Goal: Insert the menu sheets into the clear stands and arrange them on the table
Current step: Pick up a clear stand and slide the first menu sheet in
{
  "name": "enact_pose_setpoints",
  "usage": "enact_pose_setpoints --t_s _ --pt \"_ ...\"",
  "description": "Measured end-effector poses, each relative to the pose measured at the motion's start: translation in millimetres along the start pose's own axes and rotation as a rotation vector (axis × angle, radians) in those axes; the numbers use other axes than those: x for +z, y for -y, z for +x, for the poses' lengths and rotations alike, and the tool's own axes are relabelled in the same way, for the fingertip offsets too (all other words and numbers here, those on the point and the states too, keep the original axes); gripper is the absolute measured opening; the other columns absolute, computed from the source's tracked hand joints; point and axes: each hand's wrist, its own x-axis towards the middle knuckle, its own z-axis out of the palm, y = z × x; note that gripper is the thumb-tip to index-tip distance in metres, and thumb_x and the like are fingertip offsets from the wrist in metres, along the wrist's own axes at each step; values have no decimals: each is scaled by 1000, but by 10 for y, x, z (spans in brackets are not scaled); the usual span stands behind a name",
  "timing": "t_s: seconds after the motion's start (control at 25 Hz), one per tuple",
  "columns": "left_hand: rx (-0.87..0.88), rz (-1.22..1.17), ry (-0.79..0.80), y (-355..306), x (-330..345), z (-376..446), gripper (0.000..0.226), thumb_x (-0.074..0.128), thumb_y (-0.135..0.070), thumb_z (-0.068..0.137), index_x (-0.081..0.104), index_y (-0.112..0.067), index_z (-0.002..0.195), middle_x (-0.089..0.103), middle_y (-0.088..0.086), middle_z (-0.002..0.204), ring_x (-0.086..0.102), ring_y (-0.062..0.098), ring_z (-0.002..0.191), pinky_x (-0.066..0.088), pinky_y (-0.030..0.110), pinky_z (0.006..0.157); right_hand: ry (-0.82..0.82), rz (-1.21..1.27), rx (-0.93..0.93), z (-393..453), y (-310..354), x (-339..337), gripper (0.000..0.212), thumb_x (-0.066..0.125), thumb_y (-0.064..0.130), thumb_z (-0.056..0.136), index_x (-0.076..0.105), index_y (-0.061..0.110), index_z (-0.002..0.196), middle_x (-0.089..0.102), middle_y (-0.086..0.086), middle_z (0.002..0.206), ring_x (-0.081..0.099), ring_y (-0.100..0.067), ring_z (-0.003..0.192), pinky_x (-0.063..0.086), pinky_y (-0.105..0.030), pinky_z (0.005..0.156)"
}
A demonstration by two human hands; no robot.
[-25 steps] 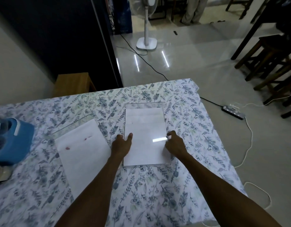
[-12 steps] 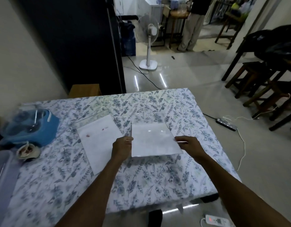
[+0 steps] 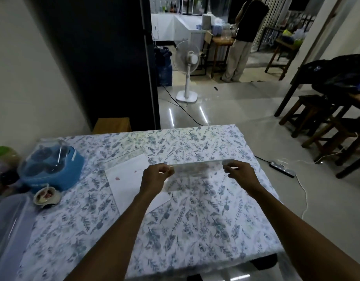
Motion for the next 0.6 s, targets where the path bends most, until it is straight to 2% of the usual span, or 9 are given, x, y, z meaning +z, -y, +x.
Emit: enact_pose_setpoints --t_s 0.12,0.28,0.48,0.6 --pt "17 124 -27 -93 -58 400 15 71 -43 84 74 -30 88 75 -10 92 69 12 86 57 38 76 -32 -33 -25 383 146 98 18 69 24 92 74 10 102 74 -5 93 73 -27 91 60 -36 77" --pt "-8 176 -130 -166 47 882 19 62 -47 89 68 -28 91 73 -9 95 68 15 83 58 43 74 -22 -212 -112 979 245 252 21 60 31 97 70 13 97 73 -5 96 71 -25 86 60 -48 80" --pt "-29 225 -226 -159 208 1181 27 55 -49 92 64 -25 100 72 -6 100 67 19 83 55 39 71 -10 -220 -126 1363 159 367 17 57 33 98 64 17 97 72 -5 100 68 -22 86 57 -43 77" --pt "-25 236 -200 -122 205 1337 30 54 -52 92 64 -24 98 73 -5 100 68 19 82 56 40 68 -15 -216 -157 1473 109 427 17 57 32 99 62 17 94 70 -7 97 65 -20 85 56 -40 73"
